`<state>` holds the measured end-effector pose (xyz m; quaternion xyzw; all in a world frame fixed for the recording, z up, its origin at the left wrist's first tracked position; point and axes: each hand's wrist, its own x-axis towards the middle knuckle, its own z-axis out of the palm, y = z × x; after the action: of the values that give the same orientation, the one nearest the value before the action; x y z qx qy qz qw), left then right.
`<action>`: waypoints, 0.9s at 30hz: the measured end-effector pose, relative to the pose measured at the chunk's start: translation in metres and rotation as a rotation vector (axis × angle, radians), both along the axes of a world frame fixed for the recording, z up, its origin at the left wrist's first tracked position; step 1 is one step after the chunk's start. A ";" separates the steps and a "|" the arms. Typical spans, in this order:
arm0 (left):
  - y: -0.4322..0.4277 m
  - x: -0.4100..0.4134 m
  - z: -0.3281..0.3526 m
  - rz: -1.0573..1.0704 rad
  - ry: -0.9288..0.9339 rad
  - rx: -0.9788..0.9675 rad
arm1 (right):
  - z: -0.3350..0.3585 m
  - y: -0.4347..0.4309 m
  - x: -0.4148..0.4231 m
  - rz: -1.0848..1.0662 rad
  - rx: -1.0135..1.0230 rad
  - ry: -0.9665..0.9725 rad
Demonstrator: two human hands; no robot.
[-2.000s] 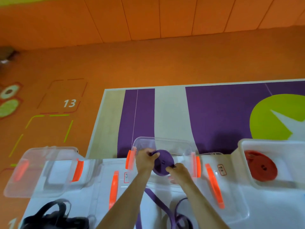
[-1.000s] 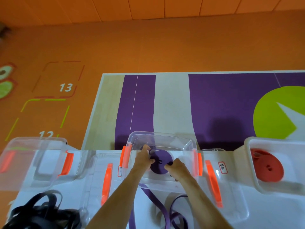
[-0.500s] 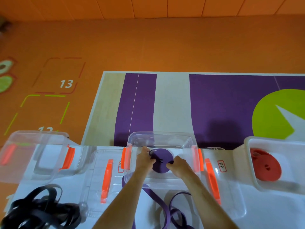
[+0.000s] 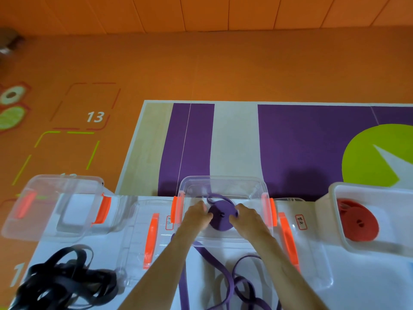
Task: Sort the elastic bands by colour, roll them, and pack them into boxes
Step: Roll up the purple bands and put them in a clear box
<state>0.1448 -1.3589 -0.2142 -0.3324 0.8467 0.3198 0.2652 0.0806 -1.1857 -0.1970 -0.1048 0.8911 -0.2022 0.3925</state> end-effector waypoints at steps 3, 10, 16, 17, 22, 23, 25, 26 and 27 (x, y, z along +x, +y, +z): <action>0.006 0.023 0.030 -0.178 0.153 -0.113 | 0.023 0.012 0.022 0.044 -0.091 0.175; 0.039 0.109 0.088 -0.472 0.448 -0.405 | 0.078 0.048 0.100 0.127 -0.195 0.511; 0.045 0.204 0.091 -0.492 0.510 -0.482 | 0.056 0.081 0.183 0.072 -0.148 0.467; 0.045 0.221 0.089 -0.486 0.483 -0.481 | 0.046 0.084 0.195 0.068 -0.111 0.392; 0.042 0.295 0.076 -0.416 0.297 -0.459 | 0.000 0.065 0.237 -0.013 -0.042 0.044; 0.040 0.307 0.071 -0.404 0.285 -0.457 | -0.005 0.059 0.243 -0.060 -0.058 0.029; 0.038 0.328 0.065 -0.388 0.282 -0.463 | -0.010 0.049 0.250 -0.107 -0.070 0.082; 0.037 0.335 0.066 -0.367 0.271 -0.449 | -0.012 0.046 0.253 -0.130 -0.084 0.126; 0.038 0.340 0.067 -0.342 0.268 -0.426 | -0.011 0.046 0.258 -0.152 -0.101 0.165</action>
<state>0.4853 -1.3214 -0.1470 -0.1879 0.9659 0.1267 0.1255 0.3383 -1.1401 -0.2081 -0.0727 0.9144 -0.2668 0.2957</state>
